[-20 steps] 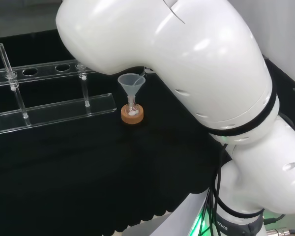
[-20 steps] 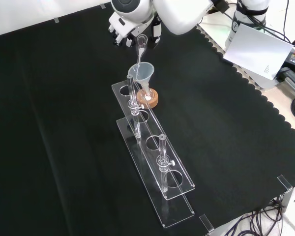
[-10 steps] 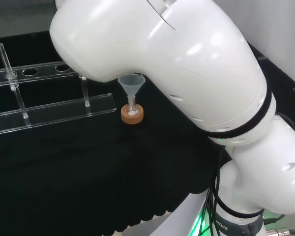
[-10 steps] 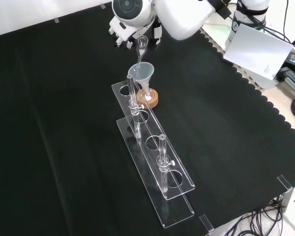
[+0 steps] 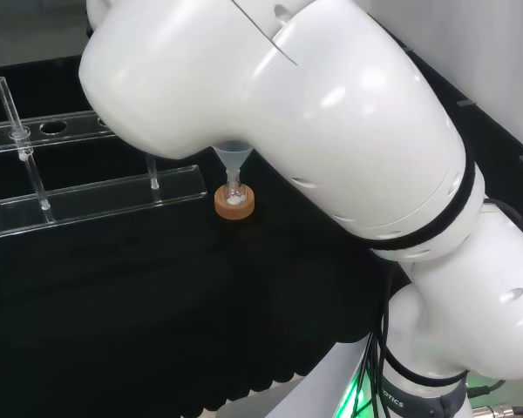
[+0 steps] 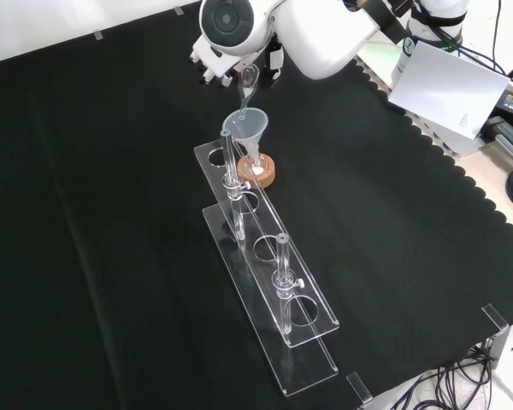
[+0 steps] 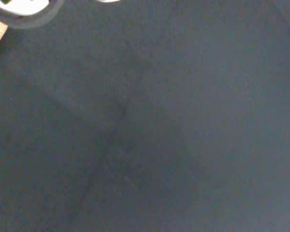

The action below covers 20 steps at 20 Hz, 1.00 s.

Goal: Pour all the NaCl from the weighing funnel into the round-bottom flask.

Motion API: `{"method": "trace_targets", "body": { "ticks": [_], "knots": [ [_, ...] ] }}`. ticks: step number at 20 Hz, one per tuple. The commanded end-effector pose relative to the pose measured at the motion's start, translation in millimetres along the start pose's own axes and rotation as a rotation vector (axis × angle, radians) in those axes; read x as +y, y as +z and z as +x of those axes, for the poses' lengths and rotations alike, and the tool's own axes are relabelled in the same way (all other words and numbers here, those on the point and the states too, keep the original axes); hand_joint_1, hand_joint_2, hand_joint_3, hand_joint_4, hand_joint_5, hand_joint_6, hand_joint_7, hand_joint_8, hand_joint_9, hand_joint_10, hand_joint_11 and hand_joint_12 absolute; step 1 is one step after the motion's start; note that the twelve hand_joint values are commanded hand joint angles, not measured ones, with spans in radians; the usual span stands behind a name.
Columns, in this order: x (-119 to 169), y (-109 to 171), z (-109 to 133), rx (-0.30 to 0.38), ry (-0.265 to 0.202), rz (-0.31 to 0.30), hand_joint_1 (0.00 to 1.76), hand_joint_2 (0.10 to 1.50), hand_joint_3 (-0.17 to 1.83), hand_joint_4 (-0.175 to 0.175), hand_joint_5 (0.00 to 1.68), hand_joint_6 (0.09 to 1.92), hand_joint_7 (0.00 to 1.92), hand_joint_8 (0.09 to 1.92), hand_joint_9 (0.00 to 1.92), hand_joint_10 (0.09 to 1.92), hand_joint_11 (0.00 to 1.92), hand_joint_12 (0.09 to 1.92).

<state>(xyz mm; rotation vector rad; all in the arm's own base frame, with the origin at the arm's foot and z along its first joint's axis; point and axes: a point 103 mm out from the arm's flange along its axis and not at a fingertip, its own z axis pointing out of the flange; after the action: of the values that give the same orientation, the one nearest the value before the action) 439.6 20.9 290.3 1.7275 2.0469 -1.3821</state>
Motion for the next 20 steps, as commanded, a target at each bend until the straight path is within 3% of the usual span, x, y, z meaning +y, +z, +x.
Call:
{"method": "trace_targets", "body": {
  "ticks": [1,10,20],
  "knots": [
    [0.7,-1.4,1.9,-0.032,0.003,0.013,1.11,0.65,0.71,0.175,1.24,0.76,0.59,0.60,0.90,0.42,0.60,1.24],
    [-0.8,-6.6,1.2,-0.068,0.011,0.022,1.11,0.65,0.71,0.175,1.24,0.76,0.59,0.60,0.90,0.42,0.60,1.24],
    [-0.8,-6.9,-2.9,-0.017,0.003,0.014,1.11,0.64,0.71,0.175,1.24,0.76,0.59,0.60,0.89,0.42,0.60,1.24]
  ]
}}
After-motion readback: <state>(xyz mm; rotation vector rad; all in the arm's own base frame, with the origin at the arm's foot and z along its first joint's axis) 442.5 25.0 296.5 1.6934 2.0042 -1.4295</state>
